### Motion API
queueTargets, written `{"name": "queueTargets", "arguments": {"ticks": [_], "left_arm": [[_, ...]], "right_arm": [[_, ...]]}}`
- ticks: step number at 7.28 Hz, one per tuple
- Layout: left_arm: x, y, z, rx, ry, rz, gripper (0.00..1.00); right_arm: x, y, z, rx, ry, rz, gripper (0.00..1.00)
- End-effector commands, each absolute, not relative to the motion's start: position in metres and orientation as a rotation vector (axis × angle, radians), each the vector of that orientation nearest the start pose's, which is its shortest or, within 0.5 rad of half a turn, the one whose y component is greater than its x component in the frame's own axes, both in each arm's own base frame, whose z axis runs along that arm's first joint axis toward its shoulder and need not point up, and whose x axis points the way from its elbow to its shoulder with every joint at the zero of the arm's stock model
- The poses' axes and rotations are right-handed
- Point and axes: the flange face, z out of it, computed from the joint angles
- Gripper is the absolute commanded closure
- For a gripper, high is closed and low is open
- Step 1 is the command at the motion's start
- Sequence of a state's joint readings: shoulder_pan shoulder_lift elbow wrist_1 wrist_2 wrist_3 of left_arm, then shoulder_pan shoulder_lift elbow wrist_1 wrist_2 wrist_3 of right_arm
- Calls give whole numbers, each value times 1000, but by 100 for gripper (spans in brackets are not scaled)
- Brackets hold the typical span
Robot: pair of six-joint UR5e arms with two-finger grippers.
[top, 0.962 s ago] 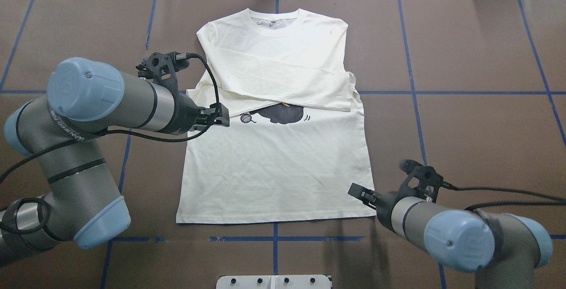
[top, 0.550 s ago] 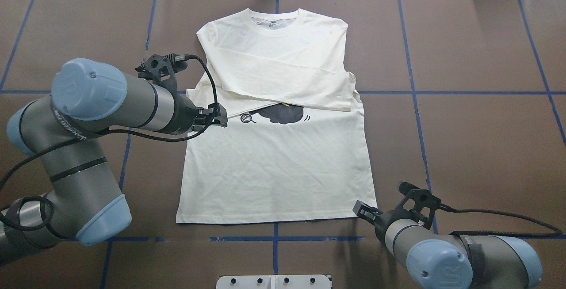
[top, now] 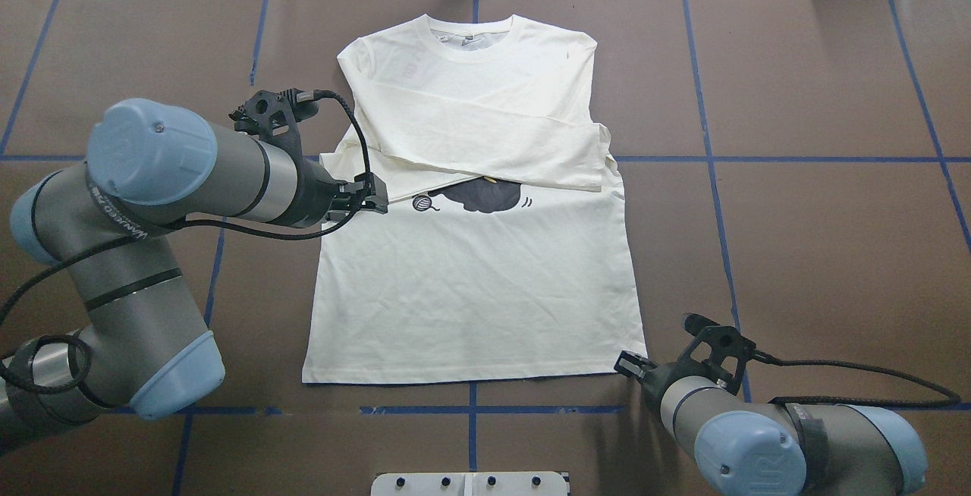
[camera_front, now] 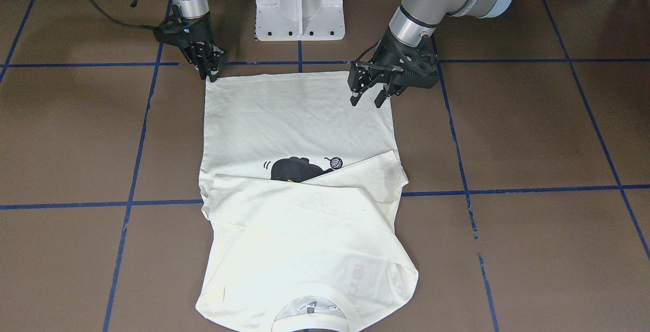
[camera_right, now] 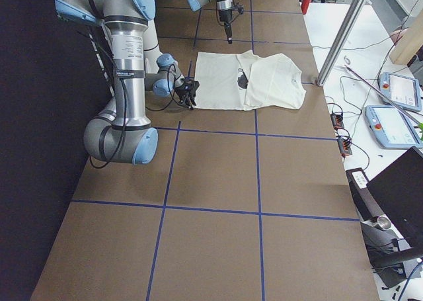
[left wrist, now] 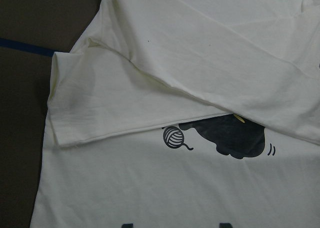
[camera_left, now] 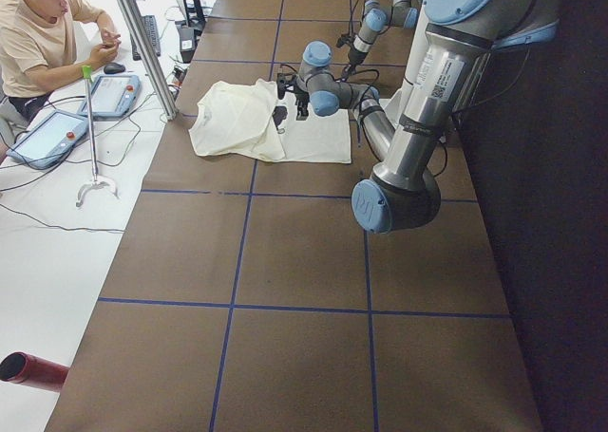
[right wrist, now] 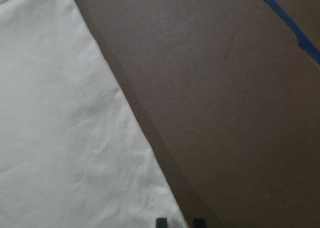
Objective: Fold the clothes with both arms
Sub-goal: 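Release the sleeve with the left gripper while the right gripper moves to the hem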
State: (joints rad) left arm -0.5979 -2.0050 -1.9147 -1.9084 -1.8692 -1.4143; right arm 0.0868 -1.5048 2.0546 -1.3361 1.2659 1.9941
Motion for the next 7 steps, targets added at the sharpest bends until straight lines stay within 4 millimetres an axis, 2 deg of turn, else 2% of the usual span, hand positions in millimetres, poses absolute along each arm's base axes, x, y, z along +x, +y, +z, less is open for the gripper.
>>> {"name": "queueTargets", "arguments": {"ticks": [1,2,3,4,5,6,7], "left_arm": [[420,-417,233,159,1112,-242,35],[415,-412,250,133,1092,-275,34],[421,-398,252,71,1099,-365,34],[431,-357,274,2,1062,-376,34],[434,-318,293,23,1019,-398,34],[444,-289,305,-10,962,-407,34],[457,-271,312,-42,909,-428,34]], "right_arm": [[-483,-206,375,154,-835,598,100],[-476,-206,363,146,-860,600,100],[-472,-207,357,143,-873,601,100],[-466,-207,351,139,-886,603,100],[-463,-207,348,140,-892,603,100],[-463,-206,351,137,-886,600,100],[-461,-205,353,126,-880,595,100]]}}
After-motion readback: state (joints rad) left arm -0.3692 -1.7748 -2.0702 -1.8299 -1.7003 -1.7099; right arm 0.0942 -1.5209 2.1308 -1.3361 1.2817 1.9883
